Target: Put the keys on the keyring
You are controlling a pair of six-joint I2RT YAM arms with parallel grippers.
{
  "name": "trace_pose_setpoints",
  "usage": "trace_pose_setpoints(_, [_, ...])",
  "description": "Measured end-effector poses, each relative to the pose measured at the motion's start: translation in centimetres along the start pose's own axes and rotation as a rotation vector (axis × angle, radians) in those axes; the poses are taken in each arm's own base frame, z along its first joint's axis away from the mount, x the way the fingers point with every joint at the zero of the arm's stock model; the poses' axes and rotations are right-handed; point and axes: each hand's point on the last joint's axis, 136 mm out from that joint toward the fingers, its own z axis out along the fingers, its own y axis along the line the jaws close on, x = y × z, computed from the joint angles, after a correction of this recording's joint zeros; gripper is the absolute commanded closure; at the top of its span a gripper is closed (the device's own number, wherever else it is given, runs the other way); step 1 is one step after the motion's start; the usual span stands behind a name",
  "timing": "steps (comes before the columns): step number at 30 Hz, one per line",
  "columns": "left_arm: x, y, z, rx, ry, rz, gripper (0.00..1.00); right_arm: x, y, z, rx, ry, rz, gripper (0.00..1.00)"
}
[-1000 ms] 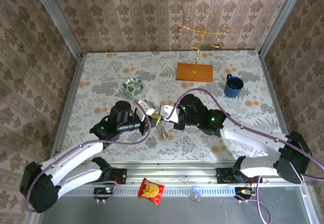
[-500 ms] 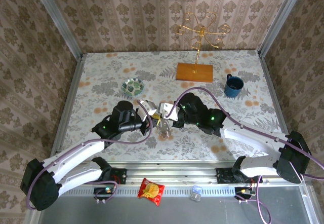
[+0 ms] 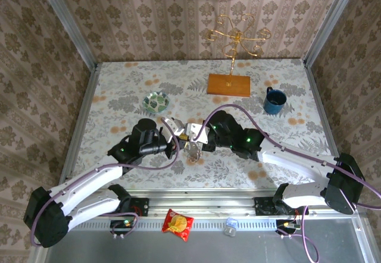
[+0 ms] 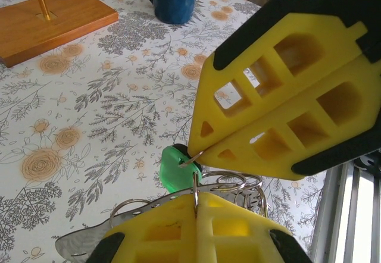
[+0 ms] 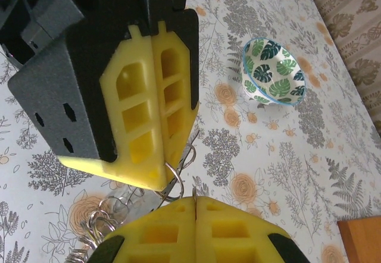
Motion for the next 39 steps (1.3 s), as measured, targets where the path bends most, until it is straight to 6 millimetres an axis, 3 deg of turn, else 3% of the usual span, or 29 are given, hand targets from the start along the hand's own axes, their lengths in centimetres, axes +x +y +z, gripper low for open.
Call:
trace_pose_setpoints(26, [-0.27,0.24,-0.06,-0.015,-0.009,0.008,1.0,-0.37,-0.75,-0.81,0.061,0.008,-0.025,1.0])
trace_pose_setpoints(39, [-0.31,0.23,-0.06,-0.015,-0.01,0.013,1.0,-0.3,0.1,-0.78,0.026,0.011,-0.029,1.0])
